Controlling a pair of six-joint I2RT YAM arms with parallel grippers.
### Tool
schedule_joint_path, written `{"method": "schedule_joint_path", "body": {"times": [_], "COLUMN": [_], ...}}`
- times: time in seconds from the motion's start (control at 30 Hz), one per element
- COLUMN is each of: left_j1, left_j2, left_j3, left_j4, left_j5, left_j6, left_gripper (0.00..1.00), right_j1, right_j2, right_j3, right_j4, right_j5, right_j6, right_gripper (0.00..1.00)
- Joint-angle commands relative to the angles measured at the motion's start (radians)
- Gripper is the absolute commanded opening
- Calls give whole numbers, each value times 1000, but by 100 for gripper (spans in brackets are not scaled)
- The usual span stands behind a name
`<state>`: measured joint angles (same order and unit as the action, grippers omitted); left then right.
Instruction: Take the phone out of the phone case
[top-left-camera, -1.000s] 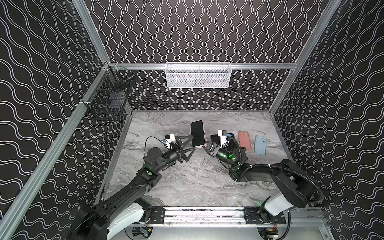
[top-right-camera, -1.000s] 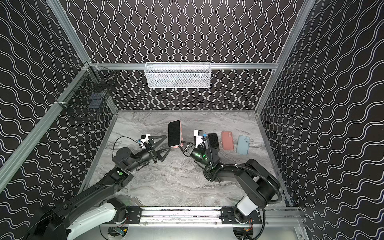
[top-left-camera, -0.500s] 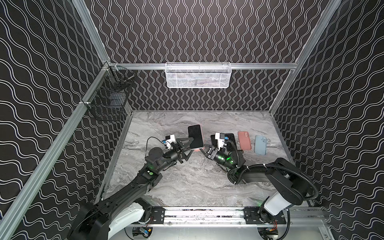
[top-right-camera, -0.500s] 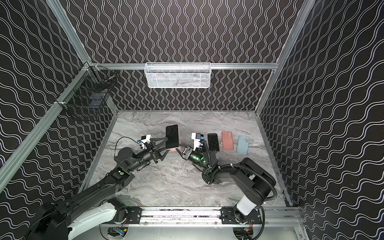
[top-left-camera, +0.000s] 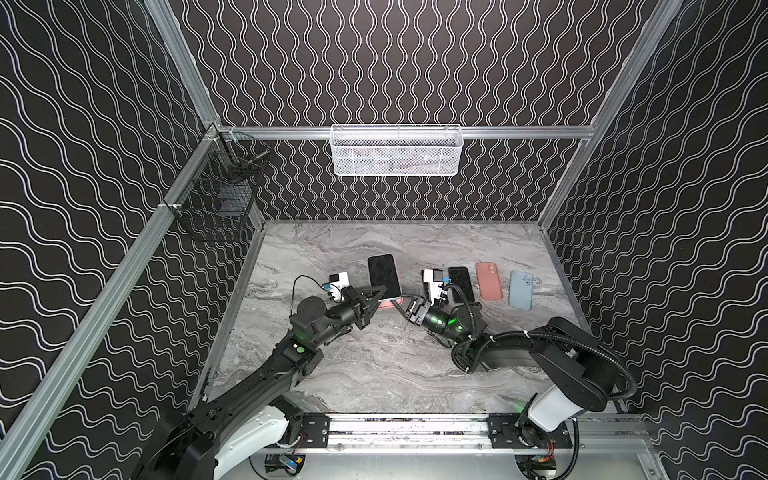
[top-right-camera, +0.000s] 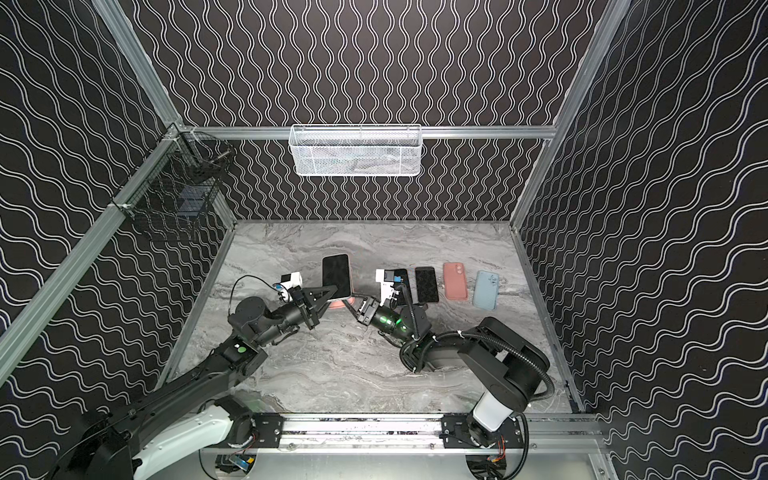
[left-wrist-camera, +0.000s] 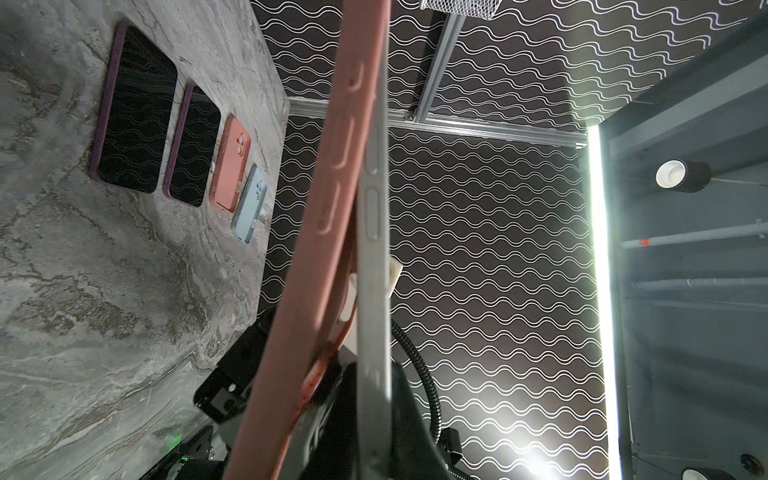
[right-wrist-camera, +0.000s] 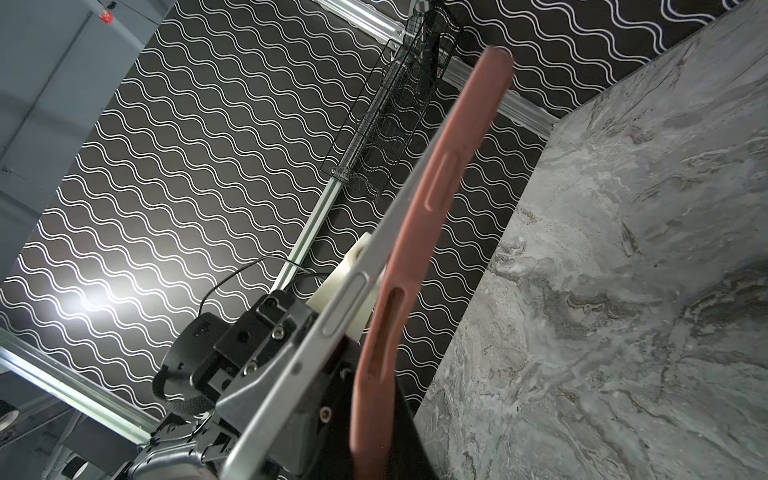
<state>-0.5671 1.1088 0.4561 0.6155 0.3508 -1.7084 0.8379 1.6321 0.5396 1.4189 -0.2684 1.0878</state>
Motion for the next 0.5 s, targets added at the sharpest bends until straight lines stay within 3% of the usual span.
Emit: {"method": "schedule_joint_path", "body": {"times": [0.0,0.47], "left_j1": [0,-8], "left_j2": [-18,-99], "left_j3": [16,83], "left_j4": [8,-93], "left_j5": [-16,-2], "left_j6": [38,53], "left_gripper": [2,0], "right_j1": [3,-8], "right_j2": [-14,-26], "right_j3": [-3,-39], "right_j4": [32,-33], "right_j5": [9,62], "right_j6": [-18,-32], "right_gripper": [4,4]}}
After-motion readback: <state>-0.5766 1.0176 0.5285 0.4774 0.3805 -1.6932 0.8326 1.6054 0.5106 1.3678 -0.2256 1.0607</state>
